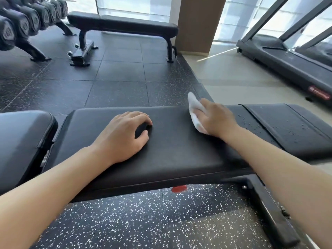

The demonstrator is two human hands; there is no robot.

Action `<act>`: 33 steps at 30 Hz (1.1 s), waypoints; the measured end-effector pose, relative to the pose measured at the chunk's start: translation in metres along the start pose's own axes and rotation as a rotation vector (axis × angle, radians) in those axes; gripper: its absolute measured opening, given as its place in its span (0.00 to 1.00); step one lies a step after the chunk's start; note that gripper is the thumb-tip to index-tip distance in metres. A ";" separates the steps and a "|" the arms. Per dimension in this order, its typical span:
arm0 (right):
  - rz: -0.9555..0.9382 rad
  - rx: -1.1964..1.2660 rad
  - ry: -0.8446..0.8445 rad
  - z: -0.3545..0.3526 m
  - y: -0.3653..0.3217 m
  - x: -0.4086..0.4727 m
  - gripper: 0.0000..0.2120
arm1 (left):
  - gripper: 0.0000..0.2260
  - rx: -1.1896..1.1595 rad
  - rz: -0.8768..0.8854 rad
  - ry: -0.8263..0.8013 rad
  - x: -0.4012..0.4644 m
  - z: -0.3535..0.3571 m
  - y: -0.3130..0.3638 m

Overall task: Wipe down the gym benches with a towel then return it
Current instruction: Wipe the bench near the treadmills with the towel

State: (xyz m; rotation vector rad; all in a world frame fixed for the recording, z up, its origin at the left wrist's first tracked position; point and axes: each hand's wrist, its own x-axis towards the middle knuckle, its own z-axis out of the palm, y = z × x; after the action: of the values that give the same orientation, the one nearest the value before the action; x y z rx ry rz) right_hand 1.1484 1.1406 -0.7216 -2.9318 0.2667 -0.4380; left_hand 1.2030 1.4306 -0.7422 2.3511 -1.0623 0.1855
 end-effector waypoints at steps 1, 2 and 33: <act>0.037 -0.027 -0.005 0.006 -0.006 0.016 0.20 | 0.10 -0.001 -0.003 0.001 0.000 0.000 0.000; 0.063 -0.037 -0.004 0.012 -0.016 0.025 0.25 | 0.10 -0.002 -0.004 0.002 0.000 0.001 0.001; -0.018 0.050 0.199 -0.014 0.005 -0.099 0.12 | 0.11 0.031 0.001 -0.024 0.001 0.001 0.008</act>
State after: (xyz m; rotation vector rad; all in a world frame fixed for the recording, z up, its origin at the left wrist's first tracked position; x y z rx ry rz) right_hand 1.0502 1.1540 -0.7363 -2.8458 0.2501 -0.7297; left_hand 1.1973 1.4254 -0.7392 2.3861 -1.0793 0.1755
